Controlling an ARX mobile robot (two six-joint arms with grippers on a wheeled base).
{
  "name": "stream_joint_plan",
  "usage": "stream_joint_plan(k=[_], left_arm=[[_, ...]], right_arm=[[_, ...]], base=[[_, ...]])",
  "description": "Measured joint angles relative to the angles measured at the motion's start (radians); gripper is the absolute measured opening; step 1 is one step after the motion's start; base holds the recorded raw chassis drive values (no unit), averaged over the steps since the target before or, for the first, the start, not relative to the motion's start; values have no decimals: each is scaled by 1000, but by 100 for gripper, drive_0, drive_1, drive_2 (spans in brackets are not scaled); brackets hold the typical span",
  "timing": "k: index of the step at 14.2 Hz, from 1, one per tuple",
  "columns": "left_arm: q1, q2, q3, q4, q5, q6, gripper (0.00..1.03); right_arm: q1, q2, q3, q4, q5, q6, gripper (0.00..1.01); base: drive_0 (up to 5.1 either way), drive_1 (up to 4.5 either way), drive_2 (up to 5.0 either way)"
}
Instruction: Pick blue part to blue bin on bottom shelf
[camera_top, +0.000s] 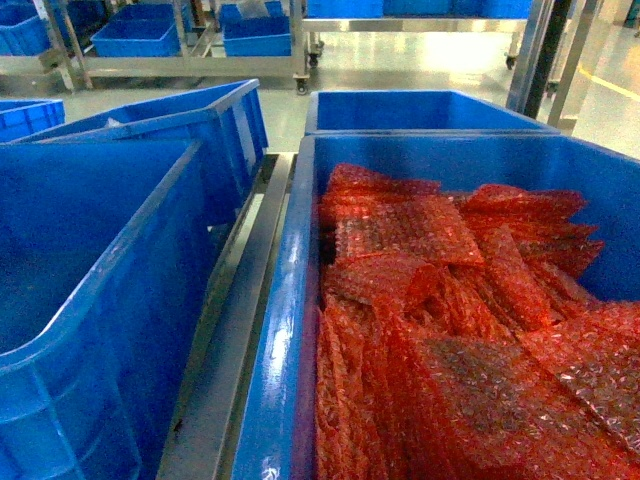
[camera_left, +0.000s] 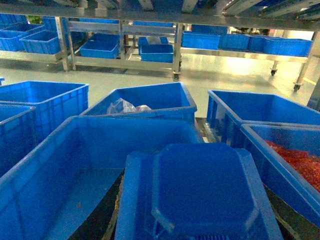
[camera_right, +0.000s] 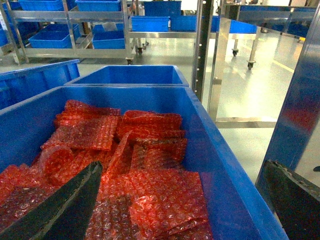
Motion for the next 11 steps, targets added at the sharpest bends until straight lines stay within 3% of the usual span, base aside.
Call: stream_joint_plan(k=[11], left_arm=[[0,0,0,0,0,0,44]], right_arm=[[0,0,0,0,0,0,98]], base=[[0,0,0]])
